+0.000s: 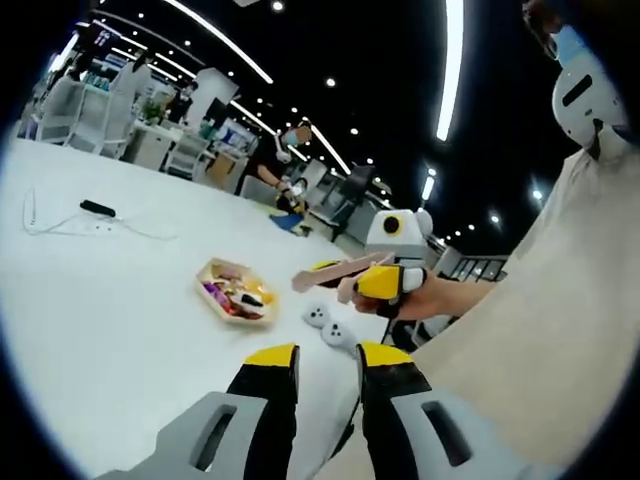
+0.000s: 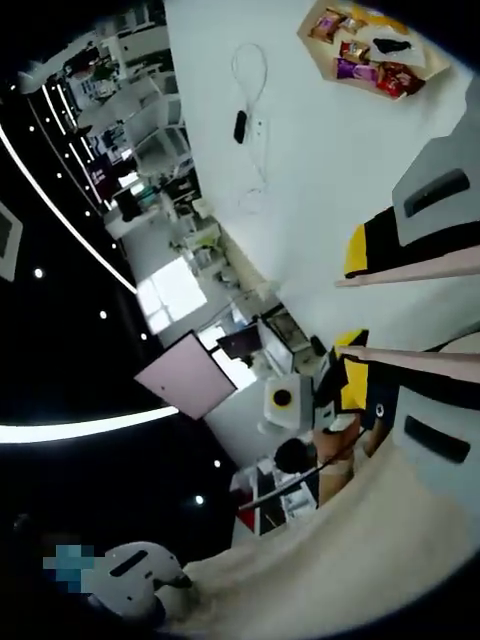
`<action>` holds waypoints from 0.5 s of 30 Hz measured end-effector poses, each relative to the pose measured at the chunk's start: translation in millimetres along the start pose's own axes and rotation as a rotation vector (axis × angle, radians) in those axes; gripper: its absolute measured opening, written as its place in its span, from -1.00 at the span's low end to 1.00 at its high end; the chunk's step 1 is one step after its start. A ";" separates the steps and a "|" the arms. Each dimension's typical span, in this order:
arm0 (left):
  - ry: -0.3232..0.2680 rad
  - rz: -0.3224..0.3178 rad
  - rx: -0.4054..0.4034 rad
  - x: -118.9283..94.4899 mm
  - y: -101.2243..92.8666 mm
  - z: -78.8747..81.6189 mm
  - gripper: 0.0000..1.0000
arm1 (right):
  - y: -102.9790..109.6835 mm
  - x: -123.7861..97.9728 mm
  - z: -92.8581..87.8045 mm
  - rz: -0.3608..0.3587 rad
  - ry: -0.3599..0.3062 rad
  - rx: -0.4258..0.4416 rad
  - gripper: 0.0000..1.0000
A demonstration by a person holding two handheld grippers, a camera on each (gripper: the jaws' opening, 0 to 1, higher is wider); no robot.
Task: Place the target food into the container with the food tongs after gripping and lifting it, then release it inside without dropping or visibly crushing the food.
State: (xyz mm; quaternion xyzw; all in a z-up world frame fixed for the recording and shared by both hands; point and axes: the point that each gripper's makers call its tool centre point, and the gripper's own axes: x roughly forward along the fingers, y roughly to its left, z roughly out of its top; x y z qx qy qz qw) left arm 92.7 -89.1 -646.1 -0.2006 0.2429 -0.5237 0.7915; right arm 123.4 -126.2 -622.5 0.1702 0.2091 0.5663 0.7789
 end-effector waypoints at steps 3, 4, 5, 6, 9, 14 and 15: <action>-0.001 -0.002 0.002 -1.6 0.1 0.9 -0.58 | 3.0 0.3 -1.7 0.016 0.009 -0.002 -0.41; -0.010 -0.006 -0.001 -2.3 -0.7 2.8 -0.57 | 3.9 0.3 -2.6 0.022 0.013 -0.001 -0.41; -0.018 -0.013 -0.004 -2.5 -1.9 4.3 -0.57 | 4.1 0.2 -2.9 0.024 0.015 -0.001 -0.41; -0.028 -0.029 -0.009 -2.6 -4.3 6.4 -0.57 | 4.2 0.0 -4.2 0.026 0.019 -0.001 -0.41; -0.029 -0.039 -0.007 -1.9 -6.9 7.7 -0.56 | 4.7 0.0 -5.2 0.030 0.024 0.002 -0.41; -0.025 -0.062 0.012 2.5 -12.5 10.4 -0.56 | 8.8 1.7 -7.1 0.056 0.034 0.004 -0.41; -0.029 -0.068 0.012 3.2 -13.5 11.4 -0.55 | 10.2 2.1 -7.6 0.064 0.038 0.006 -0.41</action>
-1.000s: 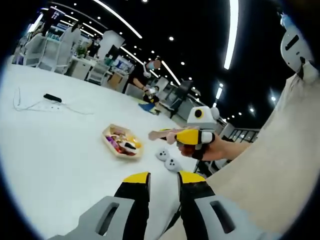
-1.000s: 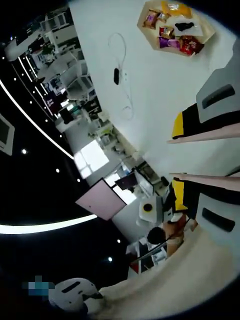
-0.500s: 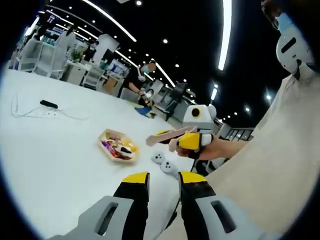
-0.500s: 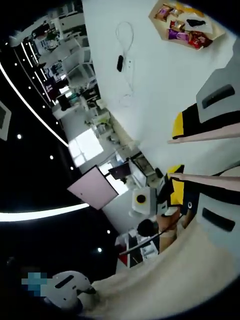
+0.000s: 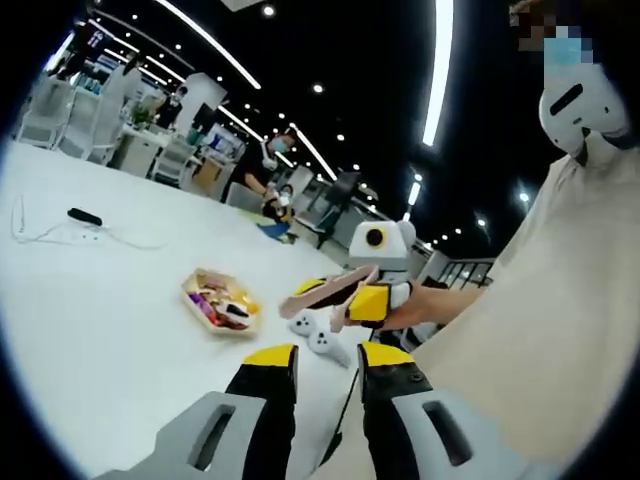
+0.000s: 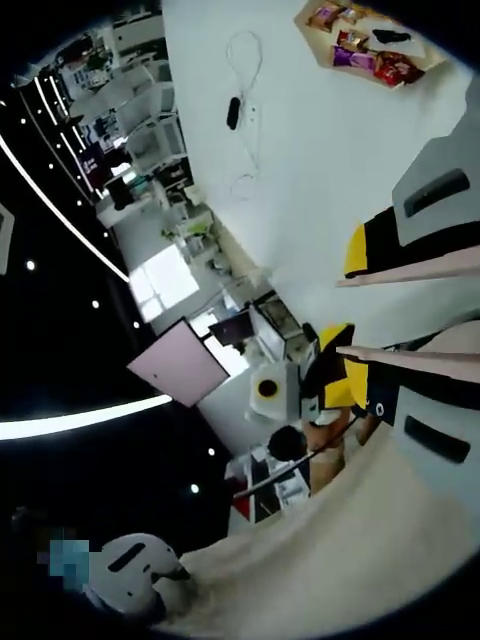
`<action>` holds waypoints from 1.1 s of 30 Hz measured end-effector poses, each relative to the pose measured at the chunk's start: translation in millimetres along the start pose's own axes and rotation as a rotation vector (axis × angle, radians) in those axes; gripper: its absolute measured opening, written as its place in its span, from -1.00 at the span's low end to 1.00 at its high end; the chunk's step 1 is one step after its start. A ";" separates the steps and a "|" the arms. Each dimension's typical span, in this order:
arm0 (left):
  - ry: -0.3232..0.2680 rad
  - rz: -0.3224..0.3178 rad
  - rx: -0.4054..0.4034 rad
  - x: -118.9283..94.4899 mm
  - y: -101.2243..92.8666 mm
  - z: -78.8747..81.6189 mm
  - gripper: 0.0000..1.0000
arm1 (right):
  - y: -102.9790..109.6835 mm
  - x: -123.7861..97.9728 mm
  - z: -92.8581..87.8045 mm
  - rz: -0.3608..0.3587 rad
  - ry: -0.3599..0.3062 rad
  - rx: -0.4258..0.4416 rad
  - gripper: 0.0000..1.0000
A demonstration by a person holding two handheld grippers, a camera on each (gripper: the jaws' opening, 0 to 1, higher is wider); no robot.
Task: Place the target food into the container with the food tongs after gripping and lifting it, then release it inside without dropping or visibly crushing the food.
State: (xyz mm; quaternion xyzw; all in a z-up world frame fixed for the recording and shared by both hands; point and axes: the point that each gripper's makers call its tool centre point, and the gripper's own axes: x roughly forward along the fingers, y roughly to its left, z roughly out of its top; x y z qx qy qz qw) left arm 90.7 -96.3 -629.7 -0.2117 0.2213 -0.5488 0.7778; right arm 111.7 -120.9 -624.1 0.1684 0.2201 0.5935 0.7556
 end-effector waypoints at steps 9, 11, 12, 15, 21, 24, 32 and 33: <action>0.000 -0.063 0.020 6.3 -10.2 5.9 -0.65 | 8.5 5.1 -3.7 0.047 0.016 0.010 -0.41; -0.004 -0.071 0.025 7.5 -11.3 8.0 -0.70 | 10.3 5.3 -3.6 0.055 0.015 0.013 -0.41; -0.004 -0.073 0.026 7.7 -11.5 8.3 -0.72 | 10.4 5.3 -3.6 0.056 0.015 0.014 -0.41; -0.001 -0.089 0.034 8.7 -13.9 8.7 -0.80 | 10.9 5.4 -3.0 0.060 0.012 0.018 -0.41; 0.005 -0.095 0.040 9.8 -14.6 7.7 -0.84 | 12.4 5.2 -2.4 0.067 0.012 0.019 -0.41; 0.008 -0.098 0.046 11.3 -14.6 6.6 -0.88 | 11.8 4.8 -3.1 0.065 0.009 0.024 -0.41; 0.007 -0.121 0.053 12.2 -18.4 6.3 -0.95 | 12.0 3.2 -3.6 0.065 0.020 0.030 -0.40; 0.006 -0.121 0.053 12.2 -18.4 6.3 -0.95 | 12.0 2.9 -3.6 0.065 0.019 0.032 -0.40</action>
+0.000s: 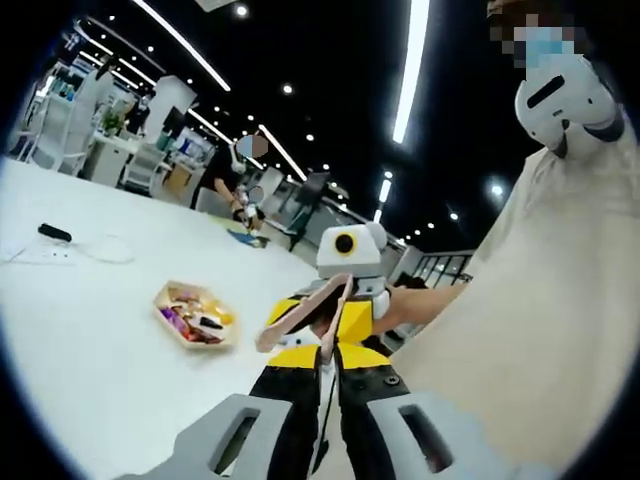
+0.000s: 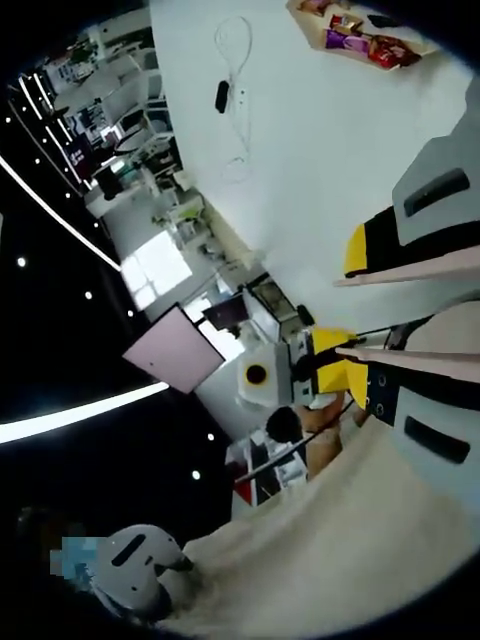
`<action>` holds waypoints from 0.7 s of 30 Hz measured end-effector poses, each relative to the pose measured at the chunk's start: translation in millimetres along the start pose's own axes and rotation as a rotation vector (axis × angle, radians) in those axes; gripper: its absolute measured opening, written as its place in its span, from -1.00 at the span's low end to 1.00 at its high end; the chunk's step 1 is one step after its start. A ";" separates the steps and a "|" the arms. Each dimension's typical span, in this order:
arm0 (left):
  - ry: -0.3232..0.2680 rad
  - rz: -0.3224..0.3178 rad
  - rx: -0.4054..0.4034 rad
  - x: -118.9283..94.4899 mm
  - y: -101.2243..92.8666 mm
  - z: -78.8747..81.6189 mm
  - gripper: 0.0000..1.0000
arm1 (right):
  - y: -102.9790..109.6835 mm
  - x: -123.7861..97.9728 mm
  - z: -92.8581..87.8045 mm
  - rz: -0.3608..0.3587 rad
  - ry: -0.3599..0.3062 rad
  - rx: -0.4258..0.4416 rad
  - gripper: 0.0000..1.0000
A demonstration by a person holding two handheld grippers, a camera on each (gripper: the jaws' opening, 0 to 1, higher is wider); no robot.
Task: Place the target food into the container with the food tongs after gripping and lifting it, then release it inside without dropping or visibly crushing the food.
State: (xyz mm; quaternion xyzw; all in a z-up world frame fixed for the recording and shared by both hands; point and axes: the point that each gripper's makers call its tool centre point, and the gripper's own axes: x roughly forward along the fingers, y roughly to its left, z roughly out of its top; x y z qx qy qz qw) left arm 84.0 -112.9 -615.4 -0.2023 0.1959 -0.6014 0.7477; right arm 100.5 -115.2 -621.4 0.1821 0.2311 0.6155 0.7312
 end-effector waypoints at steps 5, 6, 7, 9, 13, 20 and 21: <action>-0.003 0.004 0.006 0.1 -0.1 -1.3 -0.96 | -0.5 -2.3 -1.9 -0.005 0.012 -0.005 -0.40; -0.004 0.007 0.007 -0.5 0.4 -1.7 -0.96 | -0.8 -3.8 -2.8 -0.008 0.020 -0.008 -0.41; -0.006 0.008 0.006 -0.9 0.7 -1.7 -0.96 | -1.0 -4.4 -3.1 -0.009 0.022 -0.008 -0.41; -0.003 0.015 0.004 -3.1 2.3 -2.4 -0.96 | -3.1 -8.5 -5.6 -0.014 0.032 -0.003 -0.41; -0.002 0.013 0.000 -4.5 2.0 -2.8 -0.97 | -2.7 -9.3 -6.7 -0.014 0.031 0.006 -0.41; -0.003 0.021 -0.009 -8.0 2.5 -5.2 -0.97 | -4.1 -15.5 -9.4 -0.019 0.024 0.024 -0.44; 0.000 0.029 -0.012 -9.2 3.7 -6.7 -0.96 | -4.3 -17.1 -10.3 -0.019 0.023 0.029 -0.45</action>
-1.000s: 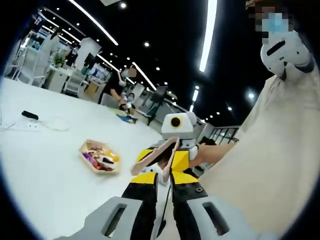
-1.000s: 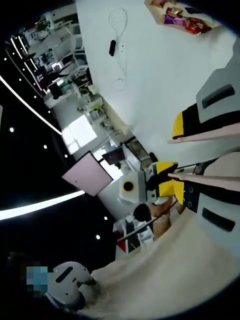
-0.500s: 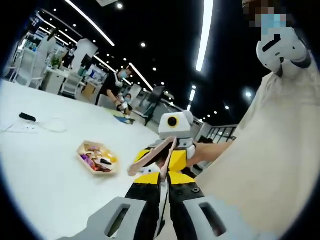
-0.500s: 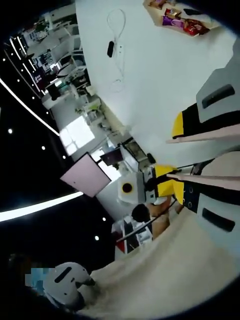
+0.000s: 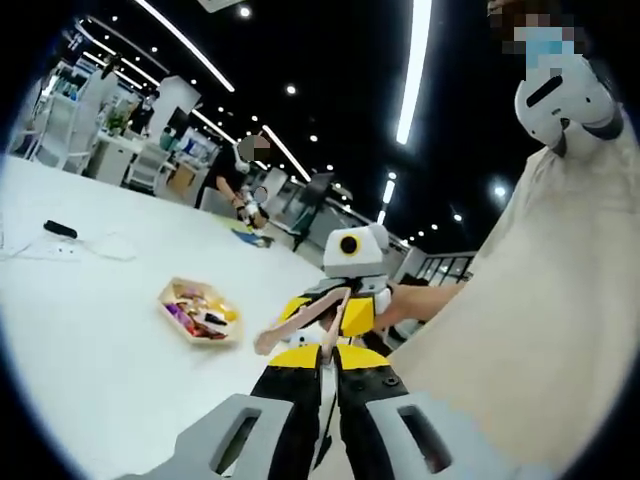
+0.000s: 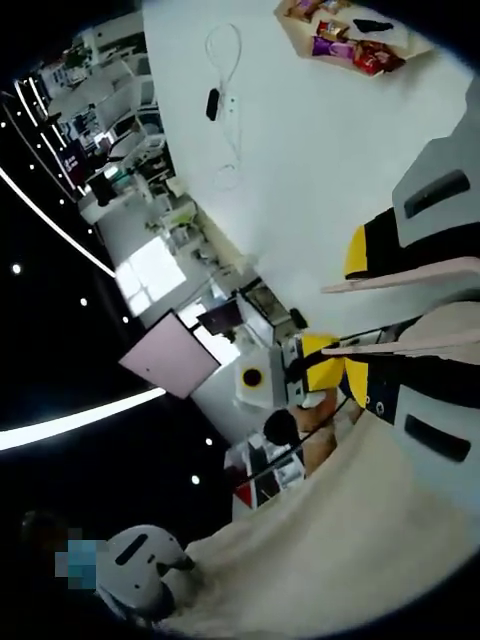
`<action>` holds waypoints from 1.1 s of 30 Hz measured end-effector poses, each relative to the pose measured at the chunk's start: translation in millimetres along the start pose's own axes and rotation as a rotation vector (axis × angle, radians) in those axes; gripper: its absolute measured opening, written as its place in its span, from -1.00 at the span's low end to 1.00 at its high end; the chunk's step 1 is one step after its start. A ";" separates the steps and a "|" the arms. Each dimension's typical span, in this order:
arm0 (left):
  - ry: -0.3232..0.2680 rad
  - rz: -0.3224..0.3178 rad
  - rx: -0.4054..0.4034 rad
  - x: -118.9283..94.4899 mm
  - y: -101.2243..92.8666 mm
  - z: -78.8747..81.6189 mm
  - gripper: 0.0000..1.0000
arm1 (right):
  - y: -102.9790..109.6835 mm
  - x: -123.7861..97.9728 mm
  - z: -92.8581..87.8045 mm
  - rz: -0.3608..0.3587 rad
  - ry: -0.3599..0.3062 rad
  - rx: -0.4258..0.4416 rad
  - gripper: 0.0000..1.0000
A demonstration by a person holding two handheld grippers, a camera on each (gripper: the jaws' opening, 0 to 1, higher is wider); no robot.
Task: Place the target food into the container with the food tongs after gripping and lifting it, then release it inside without dropping or visibly crushing the food.
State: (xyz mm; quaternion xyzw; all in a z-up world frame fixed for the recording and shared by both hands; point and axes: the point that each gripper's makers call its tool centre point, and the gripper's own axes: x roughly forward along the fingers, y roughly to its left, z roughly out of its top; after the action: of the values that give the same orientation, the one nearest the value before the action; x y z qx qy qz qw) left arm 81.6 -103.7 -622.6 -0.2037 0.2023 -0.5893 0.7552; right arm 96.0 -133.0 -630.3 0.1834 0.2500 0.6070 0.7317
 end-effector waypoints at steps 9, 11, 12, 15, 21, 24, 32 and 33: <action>0.028 0.011 -0.008 -2.9 -2.2 -8.4 -0.96 | 4.6 -8.3 -10.0 -0.003 0.038 0.016 -0.52; 0.034 0.013 -0.006 -3.1 -2.4 -8.1 -0.96 | 6.2 -9.3 -10.6 -0.006 0.053 0.005 -0.52; 0.036 0.014 -0.005 -3.0 -2.5 -7.6 -0.96 | 6.3 -9.7 -10.2 -0.008 0.058 0.000 -0.52; 0.045 0.014 0.003 -1.2 -3.7 -4.3 -0.96 | 5.9 -11.7 -5.7 -0.014 0.075 -0.025 -0.51; 0.054 0.010 0.020 3.6 -1.5 3.9 -0.96 | 2.6 -15.6 2.1 -0.027 0.086 -0.055 -0.50; 0.068 0.009 0.034 6.3 -0.4 5.1 -0.96 | -0.5 -16.7 3.3 -0.039 0.091 -0.070 -0.49; 0.085 -0.003 0.037 11.0 2.5 5.8 -0.96 | -3.2 -21.4 4.6 -0.054 0.085 -0.080 -0.50; 0.087 -0.005 0.036 12.2 2.2 5.9 -0.96 | -3.6 -22.4 4.3 -0.056 0.084 -0.078 -0.50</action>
State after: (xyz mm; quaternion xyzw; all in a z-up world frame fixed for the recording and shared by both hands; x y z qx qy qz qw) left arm 89.4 -114.6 -619.7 -0.1648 0.2238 -0.6029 0.7478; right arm 98.3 -155.5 -625.7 0.1221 0.2615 0.6029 0.7438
